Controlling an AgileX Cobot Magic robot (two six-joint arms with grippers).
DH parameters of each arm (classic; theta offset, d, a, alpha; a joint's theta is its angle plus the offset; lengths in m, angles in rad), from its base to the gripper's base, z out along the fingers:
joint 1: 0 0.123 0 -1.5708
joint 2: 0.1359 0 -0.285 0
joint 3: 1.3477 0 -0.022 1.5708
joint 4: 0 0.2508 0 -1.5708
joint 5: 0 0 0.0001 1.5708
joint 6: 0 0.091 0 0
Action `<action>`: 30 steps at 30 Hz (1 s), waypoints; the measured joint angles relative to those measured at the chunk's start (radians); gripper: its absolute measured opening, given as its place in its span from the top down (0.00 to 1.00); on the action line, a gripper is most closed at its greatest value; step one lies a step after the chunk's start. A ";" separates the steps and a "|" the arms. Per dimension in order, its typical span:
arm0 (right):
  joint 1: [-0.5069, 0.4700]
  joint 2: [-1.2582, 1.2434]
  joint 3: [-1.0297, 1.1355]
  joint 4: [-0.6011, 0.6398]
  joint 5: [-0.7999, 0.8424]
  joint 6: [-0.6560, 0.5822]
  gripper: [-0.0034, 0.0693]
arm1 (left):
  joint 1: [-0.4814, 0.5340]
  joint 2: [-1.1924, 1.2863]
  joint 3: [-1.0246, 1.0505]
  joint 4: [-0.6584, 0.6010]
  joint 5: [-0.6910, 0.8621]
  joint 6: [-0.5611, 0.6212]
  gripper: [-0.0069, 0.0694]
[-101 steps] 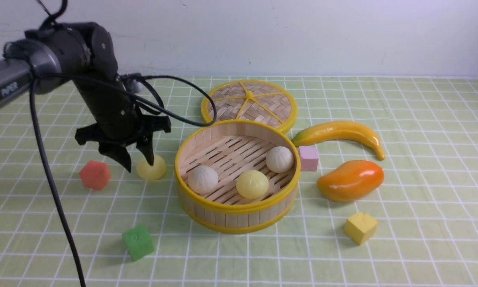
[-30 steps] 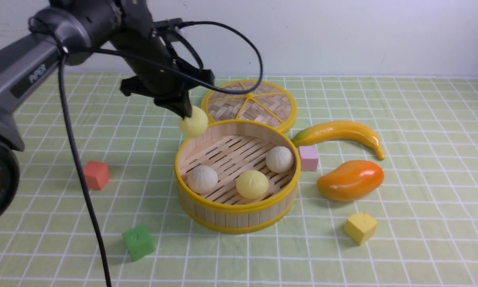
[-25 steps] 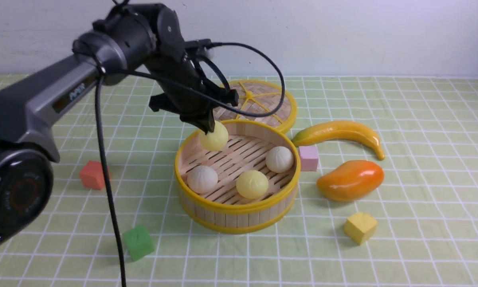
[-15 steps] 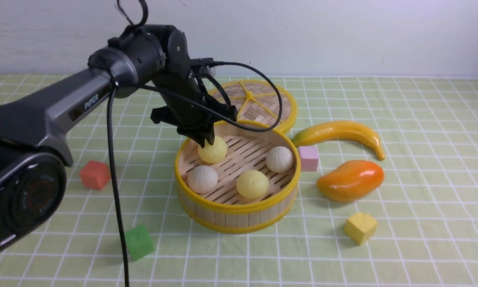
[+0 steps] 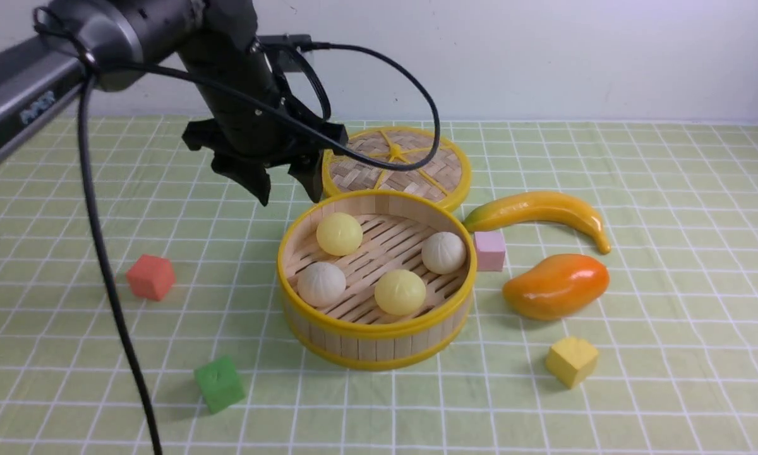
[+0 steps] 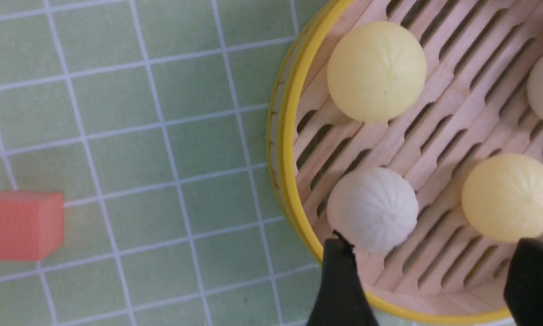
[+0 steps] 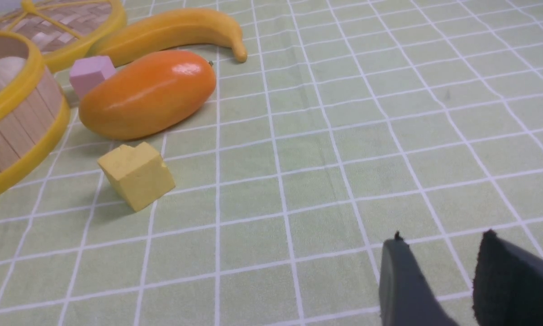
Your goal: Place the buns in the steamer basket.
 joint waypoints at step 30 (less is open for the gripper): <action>0.000 0.000 0.000 0.000 0.000 0.000 0.62 | 0.000 -1.684 1.334 0.046 -0.074 -0.251 0.93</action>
